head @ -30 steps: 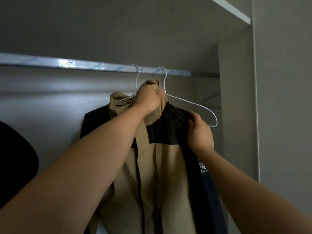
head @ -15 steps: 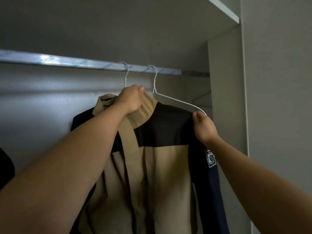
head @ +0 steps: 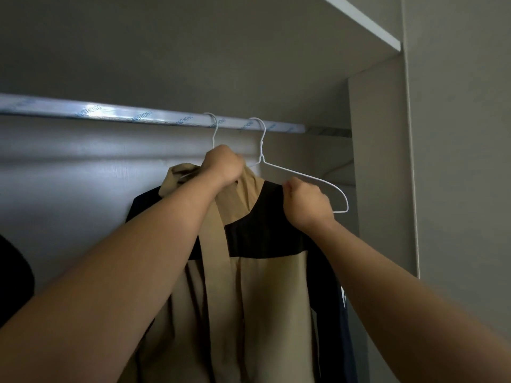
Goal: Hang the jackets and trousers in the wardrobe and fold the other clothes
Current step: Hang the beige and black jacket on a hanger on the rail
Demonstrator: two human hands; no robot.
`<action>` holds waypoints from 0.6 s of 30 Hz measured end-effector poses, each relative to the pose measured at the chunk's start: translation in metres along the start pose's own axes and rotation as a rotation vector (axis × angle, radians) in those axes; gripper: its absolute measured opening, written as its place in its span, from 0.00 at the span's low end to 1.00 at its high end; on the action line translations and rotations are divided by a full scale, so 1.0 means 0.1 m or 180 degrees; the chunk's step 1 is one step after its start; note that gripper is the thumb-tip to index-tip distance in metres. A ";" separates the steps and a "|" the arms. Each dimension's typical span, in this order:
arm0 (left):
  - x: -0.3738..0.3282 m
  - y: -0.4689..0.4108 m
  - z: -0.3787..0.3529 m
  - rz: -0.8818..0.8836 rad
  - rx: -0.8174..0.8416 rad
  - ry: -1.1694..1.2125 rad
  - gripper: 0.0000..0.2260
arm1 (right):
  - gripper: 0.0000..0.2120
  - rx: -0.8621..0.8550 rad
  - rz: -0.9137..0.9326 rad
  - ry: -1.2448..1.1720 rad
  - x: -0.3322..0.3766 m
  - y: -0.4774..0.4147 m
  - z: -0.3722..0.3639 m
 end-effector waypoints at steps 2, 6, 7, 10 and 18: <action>-0.07 0.11 0.02 -0.0371 0.0005 -0.0077 0.16 | 0.07 0.0097 0.0000 0.0552 0.10 0.02 -0.09; -0.20 0.39 0.13 -0.1222 -0.0304 -0.0419 0.12 | 0.15 0.0031 0.0154 0.0553 0.60 0.03 -0.19; -0.18 0.44 0.21 -0.1347 -0.0444 -0.0302 0.12 | 0.16 -0.0070 0.0264 0.0483 0.73 0.02 -0.18; -0.02 0.55 0.65 -0.1623 -0.1091 0.0178 0.10 | 0.16 -0.0221 0.0394 0.0195 0.90 -0.02 -0.16; 0.75 0.13 1.02 -0.0147 -0.0439 -0.0469 0.17 | 0.36 0.0104 -0.0531 -0.1164 0.87 -0.40 -0.21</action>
Point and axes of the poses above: each hand's wrist, its own y-axis away from the middle knuckle, its own z-axis out of the back of the hand, x = y × z, the point moved 9 cm from there along -y, towards the middle knuckle, and after that the axes turned 14 degrees about y, right-handed, at the moved point
